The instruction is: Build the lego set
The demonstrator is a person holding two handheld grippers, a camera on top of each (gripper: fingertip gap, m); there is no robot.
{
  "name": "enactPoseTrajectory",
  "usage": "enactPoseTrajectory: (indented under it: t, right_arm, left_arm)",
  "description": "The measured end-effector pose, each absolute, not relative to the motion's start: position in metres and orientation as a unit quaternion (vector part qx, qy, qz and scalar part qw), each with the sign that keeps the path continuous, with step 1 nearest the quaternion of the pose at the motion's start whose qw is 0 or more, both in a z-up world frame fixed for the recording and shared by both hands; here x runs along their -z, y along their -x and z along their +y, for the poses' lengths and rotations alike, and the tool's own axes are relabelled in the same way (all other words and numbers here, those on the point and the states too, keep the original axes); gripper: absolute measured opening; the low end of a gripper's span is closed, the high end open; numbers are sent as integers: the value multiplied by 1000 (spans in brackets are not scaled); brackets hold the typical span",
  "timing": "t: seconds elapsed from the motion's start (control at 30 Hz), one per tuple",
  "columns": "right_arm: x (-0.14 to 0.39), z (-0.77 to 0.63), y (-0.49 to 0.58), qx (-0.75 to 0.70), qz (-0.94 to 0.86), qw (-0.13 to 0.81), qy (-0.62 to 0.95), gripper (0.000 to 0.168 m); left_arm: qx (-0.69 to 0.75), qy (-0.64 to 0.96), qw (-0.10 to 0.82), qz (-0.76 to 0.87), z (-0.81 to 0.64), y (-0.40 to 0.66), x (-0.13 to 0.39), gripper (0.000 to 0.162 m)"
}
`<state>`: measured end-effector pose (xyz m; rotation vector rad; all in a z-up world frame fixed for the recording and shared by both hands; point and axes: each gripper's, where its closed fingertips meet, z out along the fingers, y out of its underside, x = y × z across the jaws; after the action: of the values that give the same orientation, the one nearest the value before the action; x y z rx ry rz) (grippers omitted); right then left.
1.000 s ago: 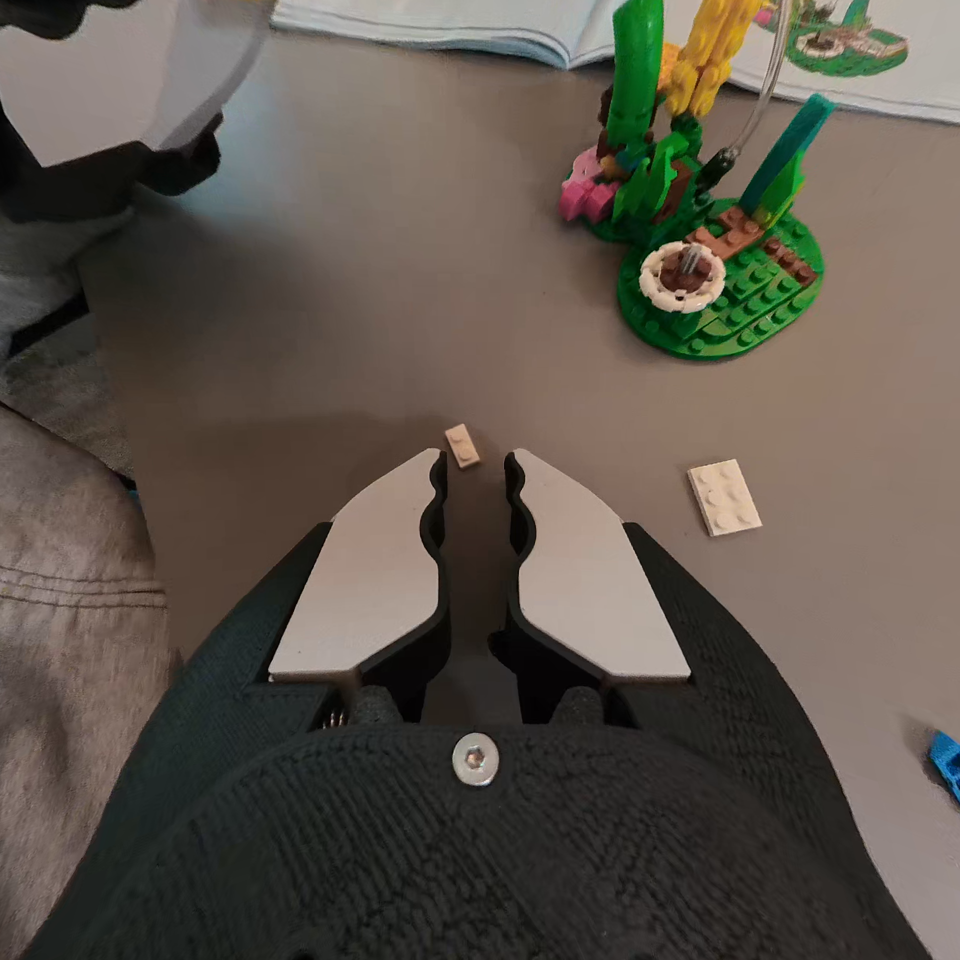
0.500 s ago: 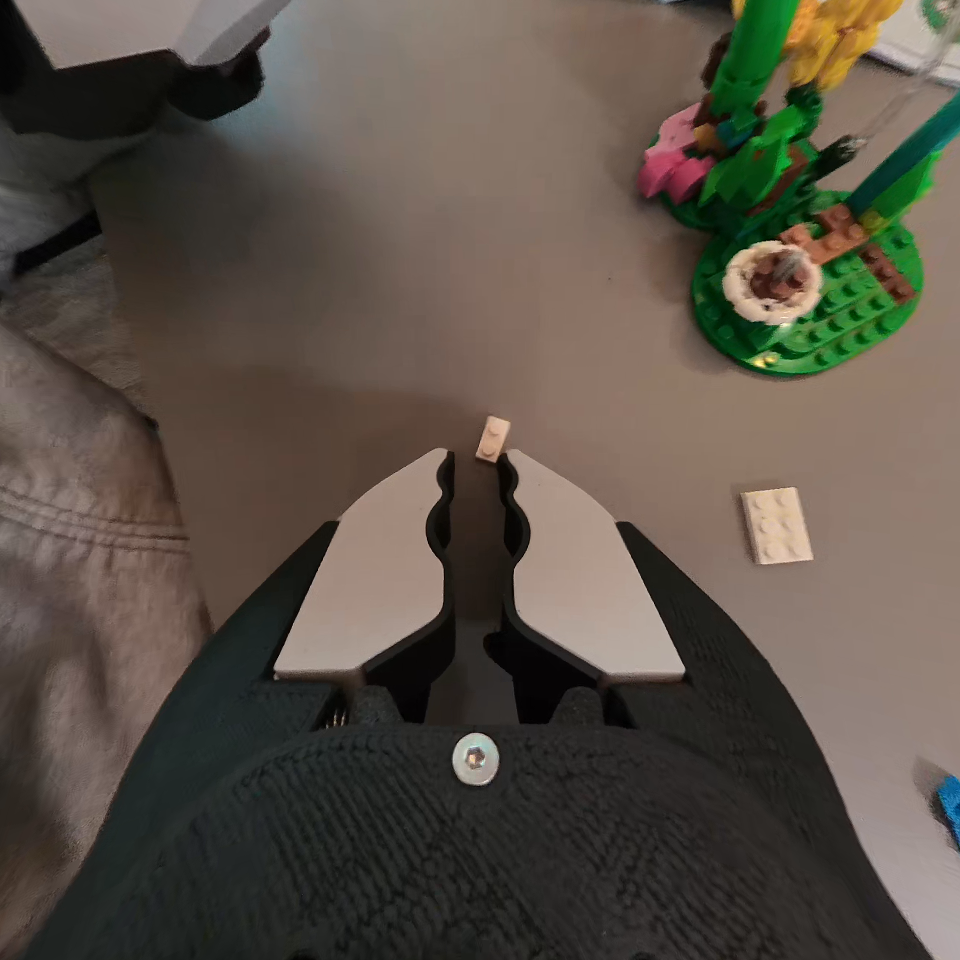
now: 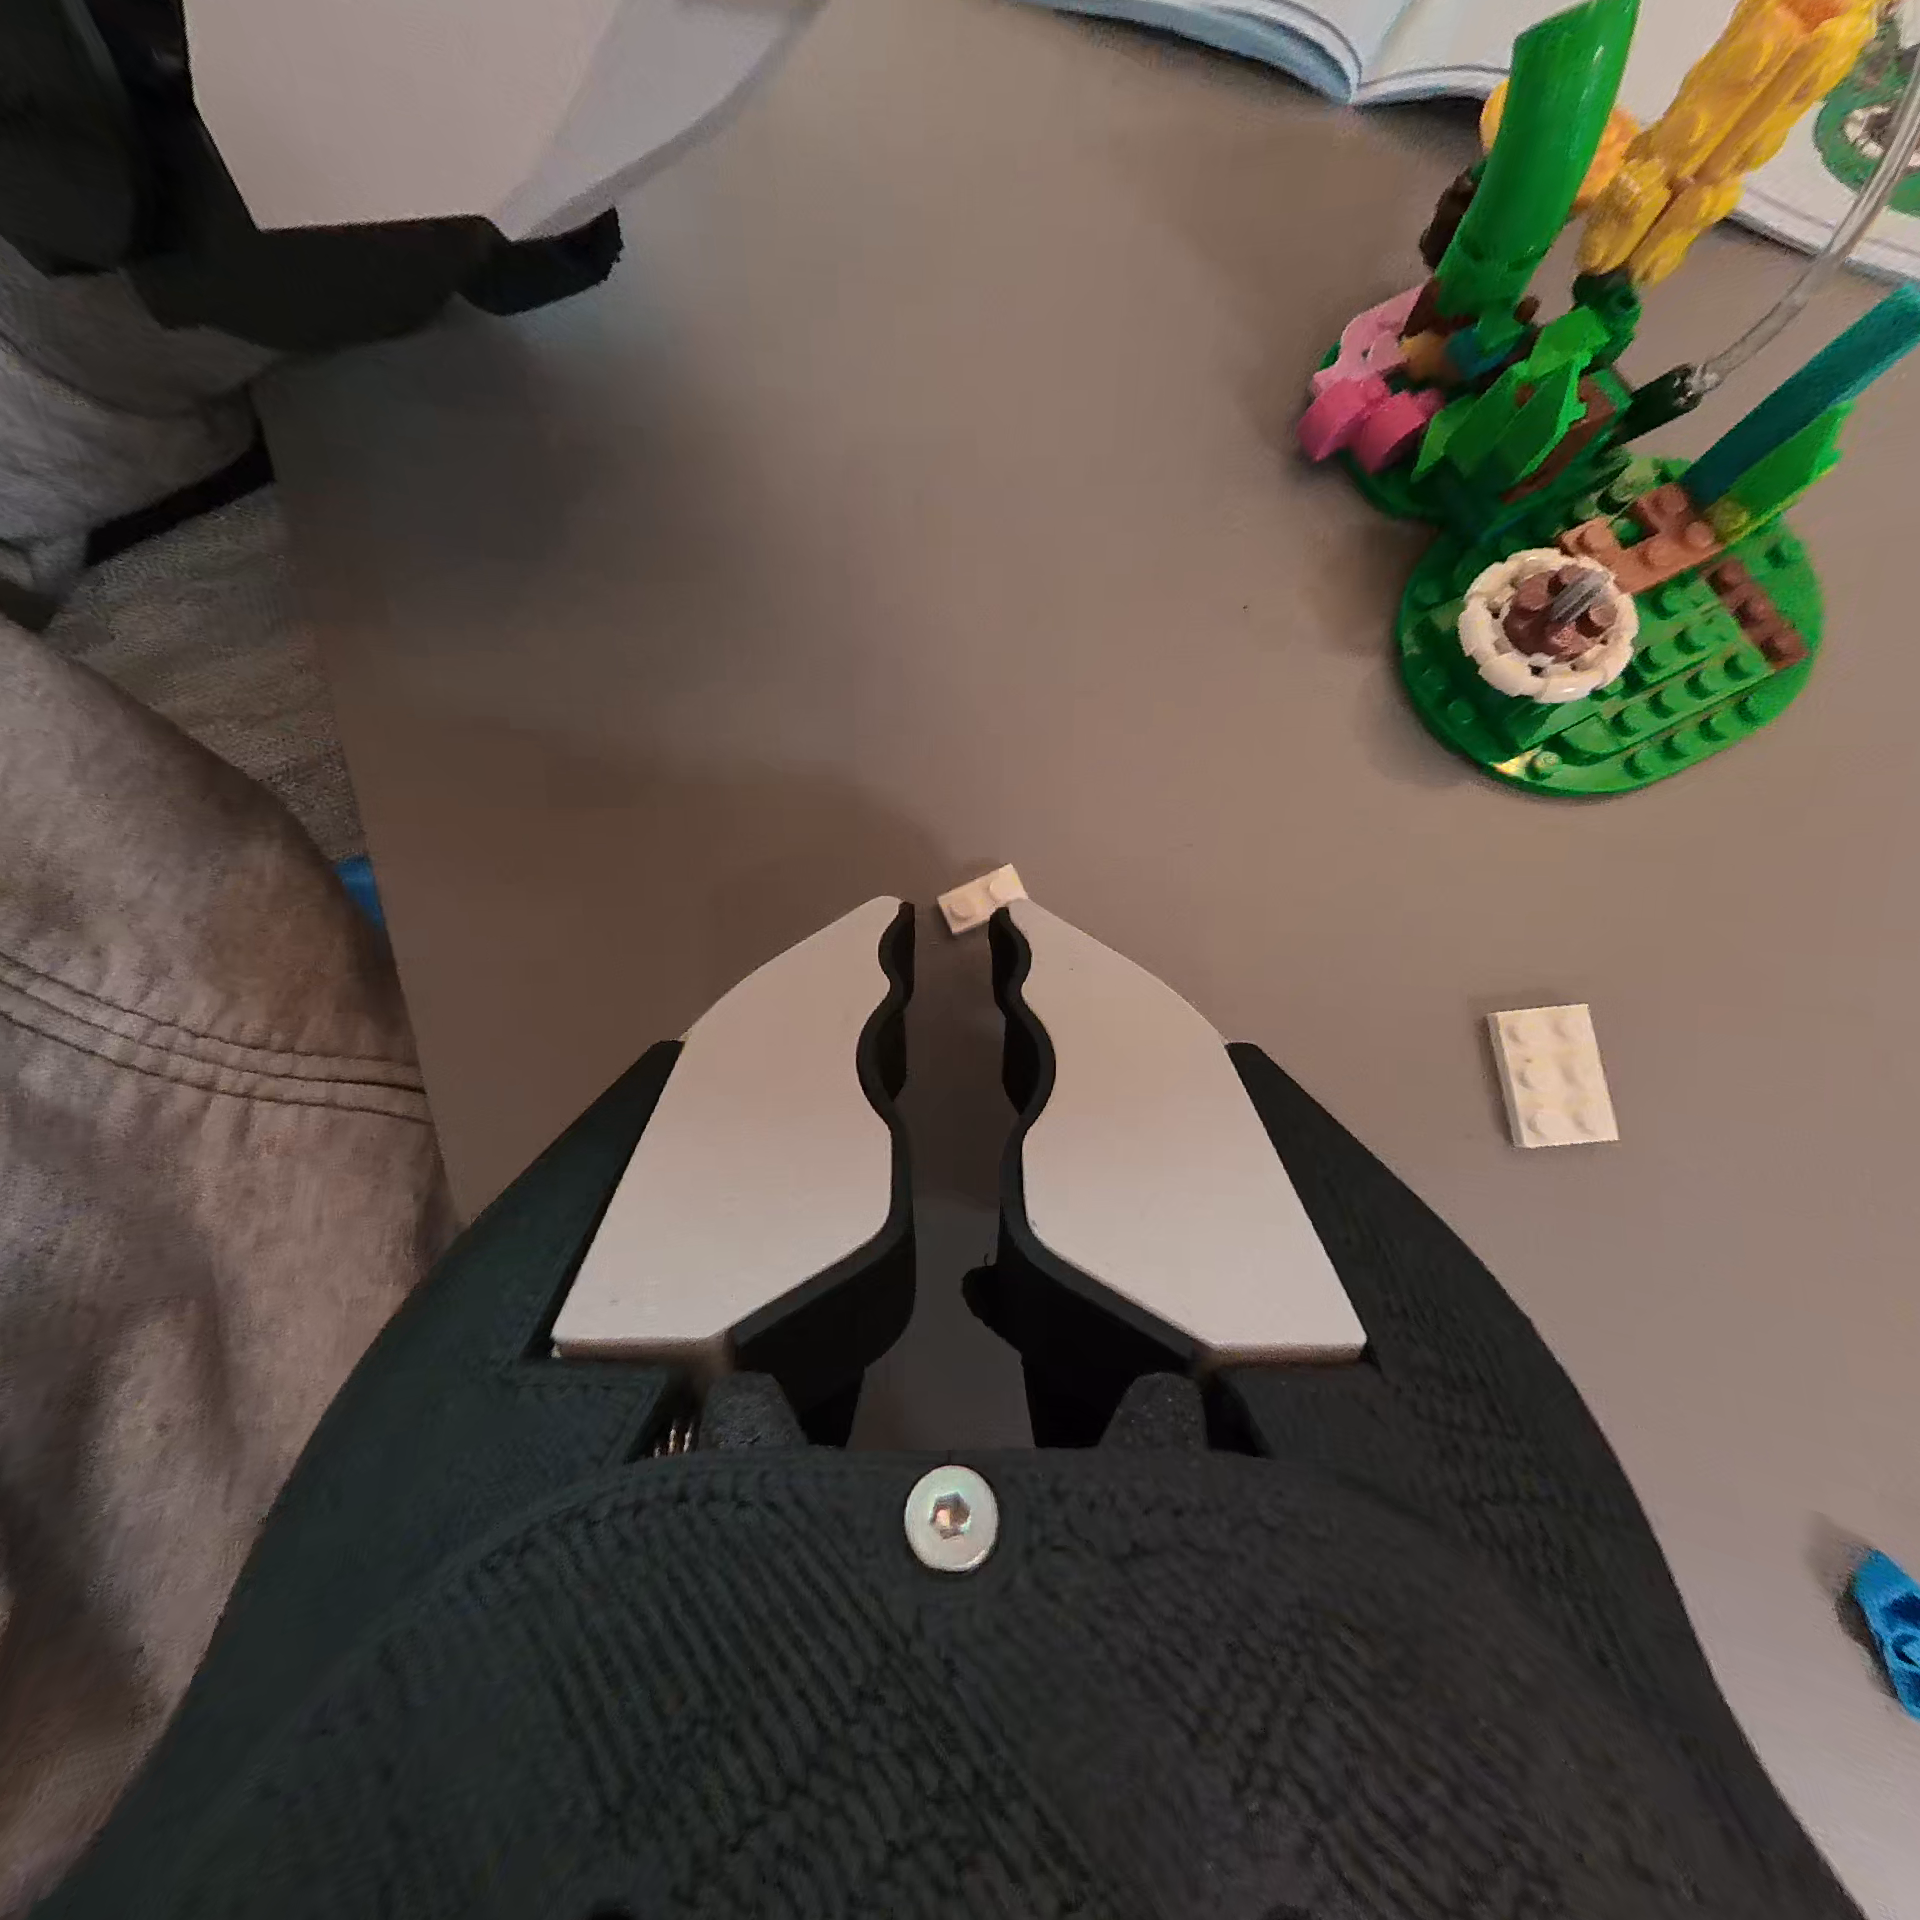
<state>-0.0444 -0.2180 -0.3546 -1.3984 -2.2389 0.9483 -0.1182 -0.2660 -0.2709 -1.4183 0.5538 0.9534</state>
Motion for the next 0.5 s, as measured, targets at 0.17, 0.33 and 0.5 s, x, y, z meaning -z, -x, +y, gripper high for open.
enactPoseTrajectory:
  t: [0.17, 0.33, 0.5]
  right_arm:
    - [362, -215, 44, -304, -796, 174, 493, 13]
    - [364, -217, 49, -298, -781, 167, 523, 18]
    - [365, -216, 55, -265, -761, 167, 568, 11]
  left_arm:
    - [-415, 618, 622, 244, -265, 117, 271, 3]
    - [-414, 619, 621, 244, -264, 116, 271, 3]
    - [-413, 619, 621, 245, -264, 116, 271, 3]
